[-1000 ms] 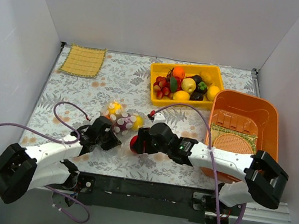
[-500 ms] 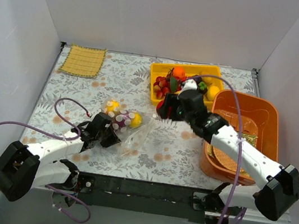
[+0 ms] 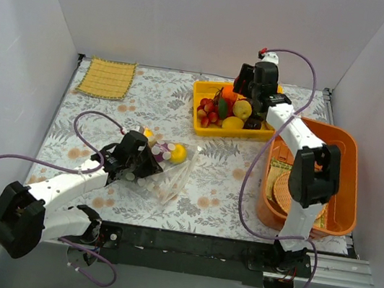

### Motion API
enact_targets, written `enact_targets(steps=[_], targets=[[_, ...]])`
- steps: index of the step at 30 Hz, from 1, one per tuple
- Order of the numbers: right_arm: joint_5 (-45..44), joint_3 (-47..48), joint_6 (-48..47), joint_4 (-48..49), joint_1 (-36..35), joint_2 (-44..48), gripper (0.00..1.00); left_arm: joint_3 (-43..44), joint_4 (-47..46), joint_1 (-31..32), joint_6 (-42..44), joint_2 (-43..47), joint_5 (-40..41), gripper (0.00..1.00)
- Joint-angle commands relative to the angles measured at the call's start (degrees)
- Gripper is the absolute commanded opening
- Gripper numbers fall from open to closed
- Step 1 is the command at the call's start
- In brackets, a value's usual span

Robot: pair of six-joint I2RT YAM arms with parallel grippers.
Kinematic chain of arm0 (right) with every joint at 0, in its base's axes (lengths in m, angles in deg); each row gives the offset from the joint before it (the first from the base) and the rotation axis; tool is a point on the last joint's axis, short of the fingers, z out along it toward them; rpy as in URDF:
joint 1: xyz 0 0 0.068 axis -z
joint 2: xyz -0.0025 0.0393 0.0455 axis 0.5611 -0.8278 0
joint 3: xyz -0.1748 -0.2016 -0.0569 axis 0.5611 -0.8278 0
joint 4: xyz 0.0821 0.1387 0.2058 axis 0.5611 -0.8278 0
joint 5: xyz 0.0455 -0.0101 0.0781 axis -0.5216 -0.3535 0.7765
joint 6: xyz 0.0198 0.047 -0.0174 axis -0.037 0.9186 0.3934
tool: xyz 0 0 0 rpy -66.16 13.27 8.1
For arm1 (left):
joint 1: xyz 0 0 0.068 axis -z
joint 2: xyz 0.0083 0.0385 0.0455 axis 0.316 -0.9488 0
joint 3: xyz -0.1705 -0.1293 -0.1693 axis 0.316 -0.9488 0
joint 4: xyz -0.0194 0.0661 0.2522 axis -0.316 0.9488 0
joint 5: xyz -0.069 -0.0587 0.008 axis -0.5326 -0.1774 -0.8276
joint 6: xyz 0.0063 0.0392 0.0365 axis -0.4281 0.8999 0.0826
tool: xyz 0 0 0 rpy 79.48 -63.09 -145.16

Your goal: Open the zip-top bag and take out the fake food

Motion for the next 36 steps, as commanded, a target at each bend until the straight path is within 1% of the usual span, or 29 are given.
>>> enact_targets(steps=[1, 4, 5, 9, 11, 12, 18, 21, 25, 27, 33, 36], targets=[[-1.6, 7.0, 0.2, 8.8, 2.4, -6.9, 0.25, 4.4, 2.9, -0.3, 3.8, 0.1, -2.3, 0.01], [-2.3, 10.7, 0.4, 9.1, 3.7, -12.1, 0.25, 6.5, 4.2, -0.3, 5.6, 0.3, -2.4, 0.02], [-2.5, 14.0, 0.2, 7.4, 3.9, -14.9, 0.25, 6.9, 4.5, -0.3, 6.0, 0.5, -2.2, 0.02], [-3.5, 20.6, 0.4, 2.3, 4.9, -20.0, 0.32, 9.4, 6.3, -0.3, 7.6, 0.1, -2.4, 0.04], [-4.5, 20.7, 0.3, 2.0, 5.0, -20.7, 0.41, 10.4, 6.6, -0.3, 8.2, -0.1, -2.7, 0.05], [-4.5, 20.6, 0.2, 1.8, 5.0, -20.8, 0.5, 10.6, 6.5, -0.3, 8.3, -0.2, -2.8, 0.06], [-4.5, 19.1, -0.9, 1.2, 5.2, -20.4, 0.73, 11.6, 6.2, -0.3, 8.6, -0.6, -3.4, 0.08], [-3.4, 19.3, -1.9, 1.1, 5.3, -19.6, 0.83, 11.6, 6.0, -0.3, 8.8, -0.7, -3.5, 0.08], [-3.6, 20.8, -3.1, -0.4, 5.3, -18.7, 0.89, 11.6, 5.9, -0.3, 8.8, -0.2, -3.4, 0.11], [-3.6, 21.3, -3.3, -0.9, 5.2, -18.4, 0.91, 11.6, 6.1, -0.3, 8.7, 0.0, -3.2, 0.12], [-3.0, 19.5, -2.8, -2.3, 5.2, -14.9, 0.91, 12.0, 6.6, -0.3, 8.6, 0.9, -2.4, 0.14], [-2.3, 18.6, -2.2, -4.2, 4.7, -11.9, 0.9, 12.0, 7.0, -0.3, 8.4, 1.5, -1.8, 0.19]])
